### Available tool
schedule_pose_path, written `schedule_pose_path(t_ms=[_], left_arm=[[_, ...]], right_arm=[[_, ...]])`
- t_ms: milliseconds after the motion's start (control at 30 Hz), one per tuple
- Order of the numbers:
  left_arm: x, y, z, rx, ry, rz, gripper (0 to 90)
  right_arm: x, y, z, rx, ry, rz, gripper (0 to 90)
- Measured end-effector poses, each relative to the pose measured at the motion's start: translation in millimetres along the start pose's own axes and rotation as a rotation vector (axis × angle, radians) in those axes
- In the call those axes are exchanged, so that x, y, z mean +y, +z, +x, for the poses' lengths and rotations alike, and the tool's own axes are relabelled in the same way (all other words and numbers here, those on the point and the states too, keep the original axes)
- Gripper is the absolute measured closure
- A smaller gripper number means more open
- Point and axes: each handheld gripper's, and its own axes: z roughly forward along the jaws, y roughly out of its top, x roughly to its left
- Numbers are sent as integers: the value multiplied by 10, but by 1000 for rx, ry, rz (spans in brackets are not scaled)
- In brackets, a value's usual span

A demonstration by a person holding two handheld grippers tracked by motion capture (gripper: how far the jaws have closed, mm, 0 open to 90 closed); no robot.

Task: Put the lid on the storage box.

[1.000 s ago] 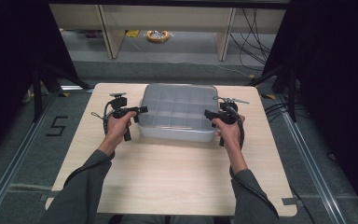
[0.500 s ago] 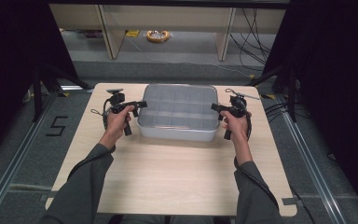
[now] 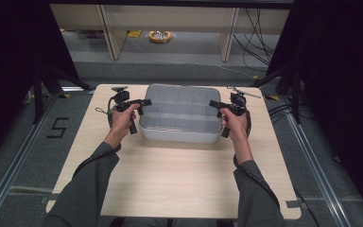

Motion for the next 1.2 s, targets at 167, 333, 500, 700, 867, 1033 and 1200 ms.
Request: schedule_pose_path(t_ms=[167, 333, 500, 700, 867, 1033, 1200], left_arm=[[-23, 13, 37, 36, -17, 9, 441], [-35, -37, 98, 41, -10, 9, 426], [-42, -115, 126, 37, -2, 4, 411], [-131, -279, 57, 12, 47, 29, 389], [-280, -500, -32, -8, 144, 22, 392], [-480, -678, -79, -30, 197, 54, 372], [-696, -851, -89, -72, 221, 73, 353]], right_arm=[[35, 59, 245, -89, -113, -27, 495], [66, -36, 97, -119, -159, -43, 479], [40, -143, -13, -110, -131, -43, 454], [-19, -338, -28, -86, -170, -46, 412], [-109, -492, 3, -67, -144, -27, 395], [-181, -571, -31, -56, -207, -30, 385], [-321, -692, 9, -21, -222, -4, 353]])
